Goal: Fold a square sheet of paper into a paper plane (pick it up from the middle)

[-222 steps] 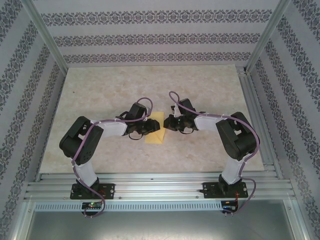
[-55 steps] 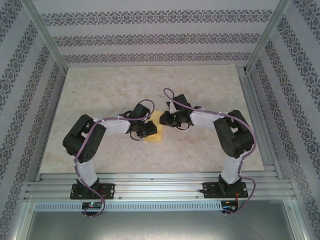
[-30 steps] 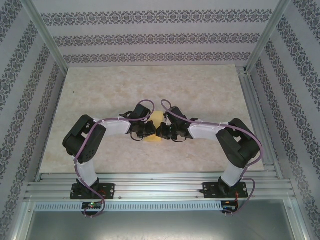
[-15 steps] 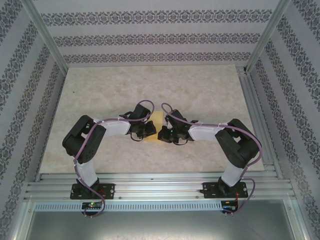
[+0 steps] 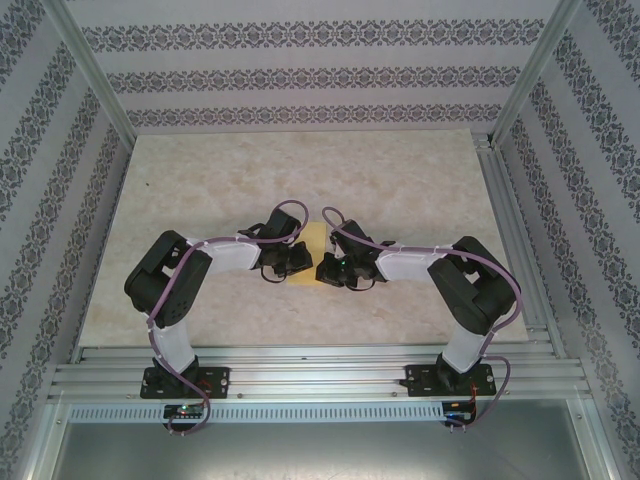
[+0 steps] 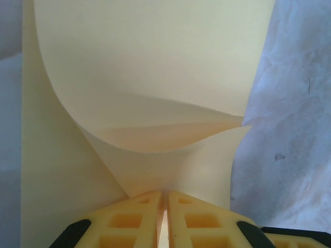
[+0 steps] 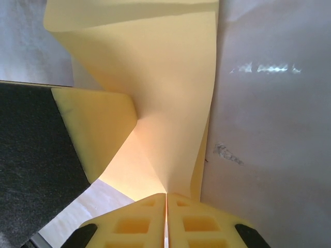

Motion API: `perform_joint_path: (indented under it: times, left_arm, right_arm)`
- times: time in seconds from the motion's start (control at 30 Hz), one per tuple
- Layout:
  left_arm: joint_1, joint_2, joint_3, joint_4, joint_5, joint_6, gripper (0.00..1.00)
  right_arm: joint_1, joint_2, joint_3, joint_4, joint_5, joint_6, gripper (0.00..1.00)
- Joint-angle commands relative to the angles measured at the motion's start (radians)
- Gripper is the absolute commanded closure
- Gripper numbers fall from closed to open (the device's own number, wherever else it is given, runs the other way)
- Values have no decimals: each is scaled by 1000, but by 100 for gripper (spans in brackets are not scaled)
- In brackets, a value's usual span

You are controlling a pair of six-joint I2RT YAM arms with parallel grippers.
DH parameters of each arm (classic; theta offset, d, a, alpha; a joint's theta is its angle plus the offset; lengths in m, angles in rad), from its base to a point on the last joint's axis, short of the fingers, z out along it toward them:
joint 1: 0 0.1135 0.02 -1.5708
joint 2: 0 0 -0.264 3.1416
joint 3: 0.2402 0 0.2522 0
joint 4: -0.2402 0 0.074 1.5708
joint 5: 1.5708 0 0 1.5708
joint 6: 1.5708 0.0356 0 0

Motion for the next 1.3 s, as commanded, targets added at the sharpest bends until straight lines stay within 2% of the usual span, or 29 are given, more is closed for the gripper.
perform_joint_path:
  times: [0.0, 0.4, 0.67, 0.93, 1.27]
  left_arm:
    - [-9, 10, -29, -54, -62, -10, 85]
    - [-9, 7, -27, -53, -63, -10, 85]
    - [-9, 8, -26, -53, -61, -10, 85]
    - [-8, 8, -26, -53, -58, -9, 86]
    - [-8, 5, -30, -39, -57, -18, 86]
  right_arm:
    - [8, 16, -1, -12, -2, 13, 90]
    - [10, 40, 13, -90, 20, 8, 90]
    - [4, -81, 34, -27, 20, -12, 89]
    - [-6, 4, 81, -72, 31, -36, 91]
    - [-1, 45, 44, -90, 28, -40, 91]
